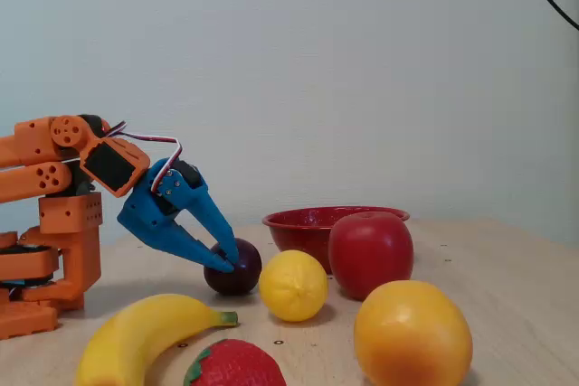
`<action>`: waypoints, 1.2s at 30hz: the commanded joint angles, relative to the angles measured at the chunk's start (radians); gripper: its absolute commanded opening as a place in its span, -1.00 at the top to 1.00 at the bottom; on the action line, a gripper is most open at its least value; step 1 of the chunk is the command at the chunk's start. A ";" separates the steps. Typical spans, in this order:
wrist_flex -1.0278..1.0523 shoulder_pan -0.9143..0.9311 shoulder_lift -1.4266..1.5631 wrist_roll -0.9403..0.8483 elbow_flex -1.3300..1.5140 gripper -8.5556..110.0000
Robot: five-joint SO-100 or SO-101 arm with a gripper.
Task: Put the lemon in the red bowl.
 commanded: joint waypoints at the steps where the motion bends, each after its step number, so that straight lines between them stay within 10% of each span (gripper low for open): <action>1: -0.002 0.021 0.014 0.006 0.009 0.85; 36: 0.209 -0.098 -0.566 0.187 -0.592 0.85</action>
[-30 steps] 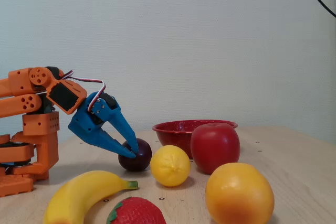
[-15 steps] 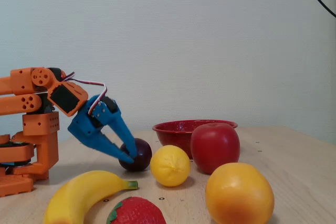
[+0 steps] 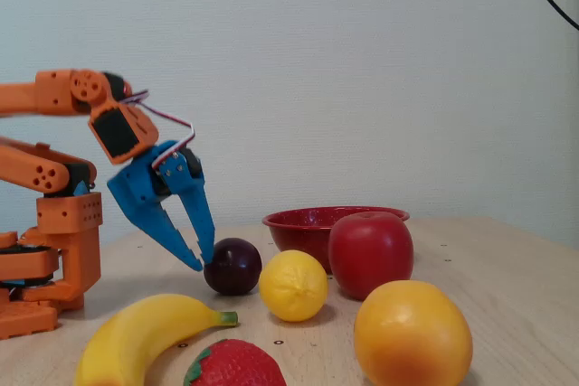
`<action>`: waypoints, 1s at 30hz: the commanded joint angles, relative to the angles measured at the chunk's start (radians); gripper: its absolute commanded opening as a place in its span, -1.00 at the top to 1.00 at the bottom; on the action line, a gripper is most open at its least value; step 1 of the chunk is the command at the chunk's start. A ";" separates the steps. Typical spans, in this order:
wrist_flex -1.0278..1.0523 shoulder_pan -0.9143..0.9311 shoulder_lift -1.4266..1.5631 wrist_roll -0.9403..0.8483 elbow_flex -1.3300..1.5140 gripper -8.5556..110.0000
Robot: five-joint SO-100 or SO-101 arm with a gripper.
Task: Put the lemon in the red bowl.
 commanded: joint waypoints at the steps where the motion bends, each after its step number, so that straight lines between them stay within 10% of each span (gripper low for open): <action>1: 0.015 -0.025 -0.060 0.061 -0.158 0.84; 15: 0.189 -0.057 -0.434 0.112 -0.611 0.73; 30: 0.281 -0.097 -0.715 0.127 -0.762 -0.13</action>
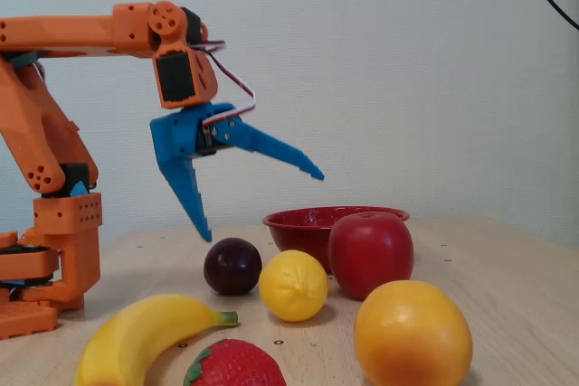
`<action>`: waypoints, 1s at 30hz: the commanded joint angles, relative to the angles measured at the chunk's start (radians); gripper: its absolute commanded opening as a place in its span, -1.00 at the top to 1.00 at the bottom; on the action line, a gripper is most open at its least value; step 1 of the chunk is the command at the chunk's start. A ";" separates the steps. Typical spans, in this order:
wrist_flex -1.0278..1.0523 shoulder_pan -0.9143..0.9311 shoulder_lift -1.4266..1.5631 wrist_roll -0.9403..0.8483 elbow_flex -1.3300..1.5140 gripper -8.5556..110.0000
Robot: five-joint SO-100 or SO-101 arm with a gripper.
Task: Put the lemon in the red bowl.
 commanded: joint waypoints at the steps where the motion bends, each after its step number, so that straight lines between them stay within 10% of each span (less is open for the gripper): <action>1: -0.034 -0.034 -0.005 0.000 -0.104 -0.13; 30: -0.084 0.077 -0.500 -0.123 -0.383 -0.23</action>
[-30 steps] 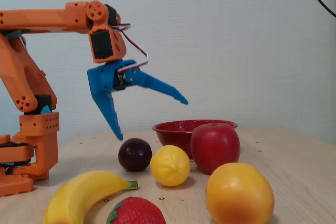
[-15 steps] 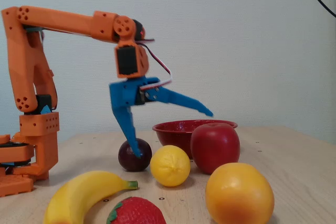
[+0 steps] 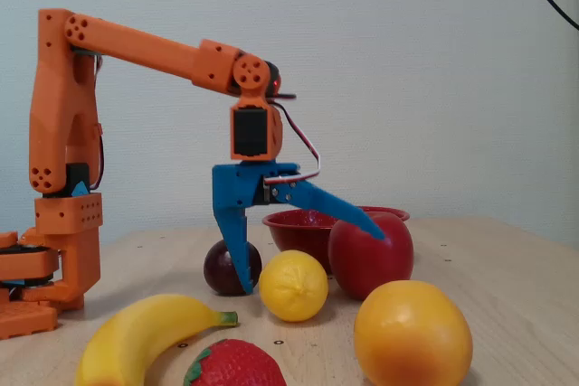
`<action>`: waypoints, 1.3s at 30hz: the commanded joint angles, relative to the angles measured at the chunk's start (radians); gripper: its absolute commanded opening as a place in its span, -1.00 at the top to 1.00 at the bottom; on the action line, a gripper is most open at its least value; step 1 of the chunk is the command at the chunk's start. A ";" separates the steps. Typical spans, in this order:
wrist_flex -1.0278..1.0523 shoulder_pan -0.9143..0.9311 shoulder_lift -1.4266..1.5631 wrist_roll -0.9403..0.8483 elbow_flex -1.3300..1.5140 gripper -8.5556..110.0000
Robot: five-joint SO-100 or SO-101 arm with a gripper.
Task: Put the lemon in the red bowl.
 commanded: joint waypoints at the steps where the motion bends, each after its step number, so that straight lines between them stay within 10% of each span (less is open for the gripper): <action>1: 0.018 0.034 0.032 -0.034 -0.101 -0.23; 39: 0.020 -0.028 -0.037 -0.100 -0.100 -0.21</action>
